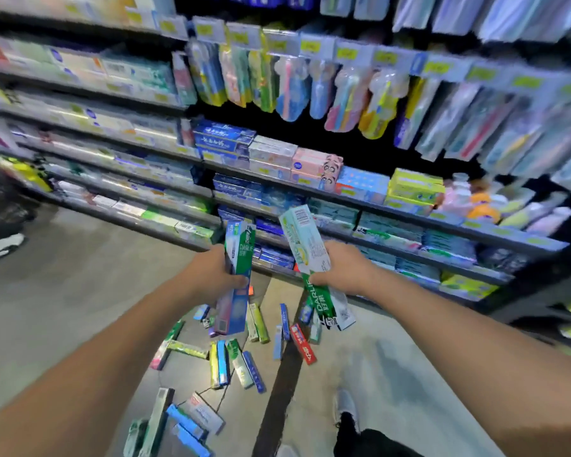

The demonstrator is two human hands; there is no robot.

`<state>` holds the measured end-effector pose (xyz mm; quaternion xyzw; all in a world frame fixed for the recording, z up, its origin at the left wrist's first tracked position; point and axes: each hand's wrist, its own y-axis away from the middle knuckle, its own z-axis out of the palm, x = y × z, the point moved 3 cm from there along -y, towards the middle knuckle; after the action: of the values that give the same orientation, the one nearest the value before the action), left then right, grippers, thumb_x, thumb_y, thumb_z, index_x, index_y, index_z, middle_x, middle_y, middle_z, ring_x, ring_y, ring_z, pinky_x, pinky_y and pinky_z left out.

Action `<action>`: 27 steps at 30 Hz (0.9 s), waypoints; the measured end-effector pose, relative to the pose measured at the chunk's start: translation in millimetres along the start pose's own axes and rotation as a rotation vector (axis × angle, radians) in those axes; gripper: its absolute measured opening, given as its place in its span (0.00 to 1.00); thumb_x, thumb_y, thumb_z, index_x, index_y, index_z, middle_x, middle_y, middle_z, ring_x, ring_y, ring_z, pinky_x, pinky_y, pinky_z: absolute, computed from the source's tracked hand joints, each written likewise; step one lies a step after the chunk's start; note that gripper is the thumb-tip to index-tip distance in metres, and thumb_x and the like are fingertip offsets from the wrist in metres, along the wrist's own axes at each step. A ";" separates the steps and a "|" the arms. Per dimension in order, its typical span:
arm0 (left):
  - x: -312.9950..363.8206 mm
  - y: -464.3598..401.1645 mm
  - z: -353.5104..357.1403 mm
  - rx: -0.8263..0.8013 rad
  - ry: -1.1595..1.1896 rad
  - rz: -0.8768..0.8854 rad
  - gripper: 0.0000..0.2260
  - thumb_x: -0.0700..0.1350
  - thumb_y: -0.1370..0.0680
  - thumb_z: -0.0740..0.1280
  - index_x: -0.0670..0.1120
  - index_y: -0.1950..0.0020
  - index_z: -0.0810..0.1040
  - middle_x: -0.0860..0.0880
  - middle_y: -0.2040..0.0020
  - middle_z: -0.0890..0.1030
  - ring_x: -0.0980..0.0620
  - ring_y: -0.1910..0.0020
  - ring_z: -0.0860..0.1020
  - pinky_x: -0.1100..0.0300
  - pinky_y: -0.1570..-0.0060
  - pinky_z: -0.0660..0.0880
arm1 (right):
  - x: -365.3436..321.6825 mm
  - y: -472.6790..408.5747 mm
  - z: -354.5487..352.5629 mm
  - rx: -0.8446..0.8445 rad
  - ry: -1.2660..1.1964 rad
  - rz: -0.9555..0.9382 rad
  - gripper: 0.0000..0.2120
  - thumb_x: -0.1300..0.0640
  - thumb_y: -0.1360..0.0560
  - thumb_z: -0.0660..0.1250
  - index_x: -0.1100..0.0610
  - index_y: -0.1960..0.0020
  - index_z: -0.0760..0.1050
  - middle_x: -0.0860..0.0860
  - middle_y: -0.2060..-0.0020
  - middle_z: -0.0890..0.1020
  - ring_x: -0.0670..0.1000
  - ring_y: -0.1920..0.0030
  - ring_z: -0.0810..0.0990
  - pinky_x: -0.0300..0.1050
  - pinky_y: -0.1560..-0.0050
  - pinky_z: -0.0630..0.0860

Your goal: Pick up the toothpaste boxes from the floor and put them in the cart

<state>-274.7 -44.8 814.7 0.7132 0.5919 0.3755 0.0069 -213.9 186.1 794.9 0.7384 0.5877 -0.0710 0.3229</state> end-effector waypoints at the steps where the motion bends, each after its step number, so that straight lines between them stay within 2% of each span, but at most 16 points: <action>1: 14.1 -2.3 7.1 -0.025 -0.013 0.027 0.16 0.46 0.27 0.76 0.44 0.47 0.71 0.43 0.52 0.80 0.43 0.58 0.83 0.44 0.63 0.83 | 13.0 12.6 -7.8 0.022 -0.028 0.030 0.27 0.50 0.30 0.75 0.53 0.34 0.72 0.52 0.43 0.81 0.53 0.50 0.79 0.46 0.55 0.77; 4: 63.1 -6.3 34.1 -0.108 -0.108 0.114 0.16 0.48 0.26 0.75 0.46 0.51 0.69 0.45 0.55 0.78 0.47 0.61 0.81 0.47 0.63 0.82 | 56.5 47.8 -32.1 0.092 -0.085 0.140 0.22 0.50 0.29 0.75 0.56 0.39 0.73 0.52 0.45 0.80 0.53 0.51 0.79 0.47 0.55 0.77; 7: 119.1 -6.9 68.0 -0.169 -0.180 0.218 0.17 0.48 0.24 0.74 0.48 0.58 0.64 0.47 0.61 0.73 0.49 0.67 0.76 0.52 0.66 0.78 | 102.4 81.5 -56.3 0.163 -0.147 0.229 0.21 0.49 0.30 0.75 0.55 0.42 0.74 0.52 0.47 0.82 0.52 0.52 0.80 0.50 0.51 0.79; 9: 161.1 -8.6 95.3 -0.198 -0.252 0.284 0.17 0.50 0.25 0.74 0.48 0.56 0.65 0.48 0.60 0.74 0.50 0.66 0.75 0.57 0.70 0.74 | 138.1 109.6 -72.4 0.217 -0.186 0.286 0.20 0.50 0.29 0.75 0.55 0.42 0.75 0.52 0.48 0.82 0.52 0.51 0.81 0.50 0.50 0.80; 12: 228.4 -7.7 144.6 -0.264 -0.347 0.405 0.16 0.52 0.26 0.74 0.48 0.52 0.68 0.48 0.56 0.77 0.53 0.63 0.75 0.58 0.68 0.71 | 198.7 158.5 -93.7 0.293 -0.235 0.399 0.18 0.49 0.29 0.74 0.55 0.44 0.73 0.51 0.49 0.80 0.53 0.51 0.80 0.49 0.50 0.80; 14: 274.2 -2.1 182.1 -0.301 -0.382 0.468 0.16 0.51 0.25 0.74 0.47 0.52 0.68 0.47 0.56 0.77 0.52 0.63 0.76 0.58 0.68 0.71 | 244.1 192.8 -105.1 0.337 -0.262 0.478 0.18 0.49 0.28 0.74 0.56 0.46 0.71 0.52 0.50 0.79 0.54 0.50 0.80 0.49 0.50 0.79; 17: 342.9 13.8 238.1 -0.315 -0.460 0.580 0.16 0.52 0.26 0.74 0.46 0.51 0.69 0.48 0.58 0.76 0.55 0.63 0.74 0.63 0.70 0.68 | 313.7 245.1 -118.2 0.418 -0.317 0.584 0.22 0.48 0.30 0.75 0.58 0.43 0.73 0.54 0.48 0.80 0.55 0.49 0.80 0.49 0.51 0.79; 19: 384.8 26.5 277.9 -0.362 -0.514 0.642 0.18 0.53 0.26 0.73 0.44 0.50 0.69 0.47 0.57 0.75 0.52 0.62 0.73 0.60 0.68 0.68 | 357.5 280.0 -125.3 0.457 -0.344 0.637 0.22 0.48 0.30 0.75 0.57 0.42 0.73 0.52 0.49 0.80 0.52 0.51 0.79 0.46 0.56 0.76; 21: 422.7 39.4 316.5 -0.400 -0.549 0.703 0.18 0.53 0.26 0.73 0.43 0.53 0.68 0.46 0.58 0.74 0.51 0.63 0.72 0.58 0.67 0.67 | 400.1 311.5 -130.5 0.496 -0.372 0.676 0.21 0.47 0.30 0.75 0.56 0.42 0.75 0.51 0.49 0.81 0.51 0.53 0.80 0.45 0.57 0.78; 24: 476.7 61.7 371.2 -0.438 -0.541 0.787 0.16 0.53 0.28 0.74 0.48 0.57 0.68 0.51 0.61 0.73 0.52 0.62 0.73 0.58 0.65 0.69 | 454.2 360.3 -138.3 0.573 -0.464 0.740 0.19 0.50 0.28 0.74 0.56 0.41 0.76 0.50 0.50 0.82 0.50 0.54 0.80 0.41 0.58 0.78; 27: 525.6 81.3 420.7 -0.486 -0.571 0.870 0.18 0.58 0.32 0.71 0.50 0.51 0.69 0.50 0.56 0.77 0.48 0.55 0.77 0.54 0.57 0.74 | 499.2 402.5 -145.1 0.623 -0.508 0.823 0.21 0.50 0.27 0.73 0.59 0.39 0.74 0.53 0.51 0.80 0.52 0.55 0.80 0.43 0.58 0.77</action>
<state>31.4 560.2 826.8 0.9422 0.1153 0.2613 0.1750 263.4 637.3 824.8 0.9264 0.1075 -0.2845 0.2220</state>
